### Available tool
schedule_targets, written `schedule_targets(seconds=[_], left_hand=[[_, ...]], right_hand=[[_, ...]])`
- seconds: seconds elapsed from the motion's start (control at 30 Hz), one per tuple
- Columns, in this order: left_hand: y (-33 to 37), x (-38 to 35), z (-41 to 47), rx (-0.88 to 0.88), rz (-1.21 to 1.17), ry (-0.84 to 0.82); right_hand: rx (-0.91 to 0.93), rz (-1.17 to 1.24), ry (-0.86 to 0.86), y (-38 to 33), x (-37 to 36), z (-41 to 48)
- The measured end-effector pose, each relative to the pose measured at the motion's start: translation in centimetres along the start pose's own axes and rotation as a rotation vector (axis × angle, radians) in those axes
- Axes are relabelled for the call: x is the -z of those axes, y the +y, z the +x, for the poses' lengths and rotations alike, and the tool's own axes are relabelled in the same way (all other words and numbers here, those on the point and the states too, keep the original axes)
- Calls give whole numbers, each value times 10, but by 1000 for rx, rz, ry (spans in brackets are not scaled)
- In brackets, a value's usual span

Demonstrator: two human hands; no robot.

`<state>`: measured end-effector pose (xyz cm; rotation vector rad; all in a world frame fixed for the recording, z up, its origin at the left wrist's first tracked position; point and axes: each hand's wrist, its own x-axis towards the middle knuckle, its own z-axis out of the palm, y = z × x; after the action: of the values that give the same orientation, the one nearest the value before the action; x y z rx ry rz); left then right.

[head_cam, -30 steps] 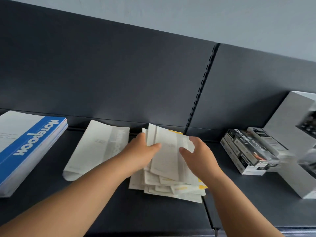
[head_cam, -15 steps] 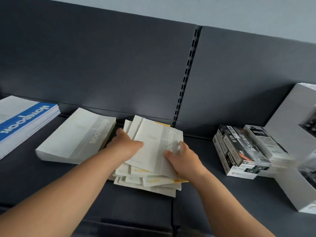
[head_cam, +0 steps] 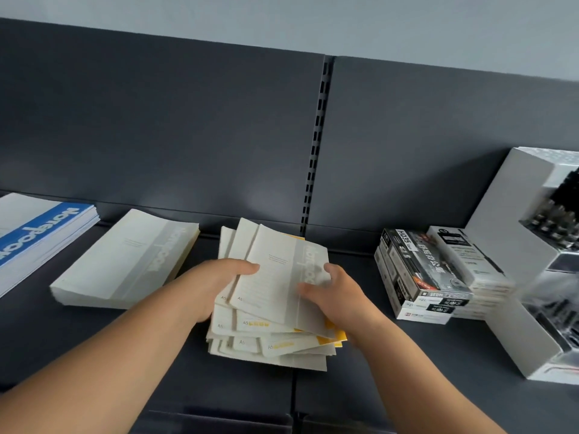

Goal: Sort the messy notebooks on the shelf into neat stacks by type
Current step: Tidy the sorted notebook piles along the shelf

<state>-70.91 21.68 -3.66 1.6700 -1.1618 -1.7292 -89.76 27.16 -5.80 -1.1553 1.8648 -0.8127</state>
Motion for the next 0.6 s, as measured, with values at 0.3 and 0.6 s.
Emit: schedule_targets(seconds=[0.3, 0.6], left_hand=[[-11, -5, -3, -224, -76, 46], [2, -11, -16, -652, -154, -79]], right_hand=[[7, 281, 71, 19, 7, 3], [220, 704, -30, 0, 45, 5]])
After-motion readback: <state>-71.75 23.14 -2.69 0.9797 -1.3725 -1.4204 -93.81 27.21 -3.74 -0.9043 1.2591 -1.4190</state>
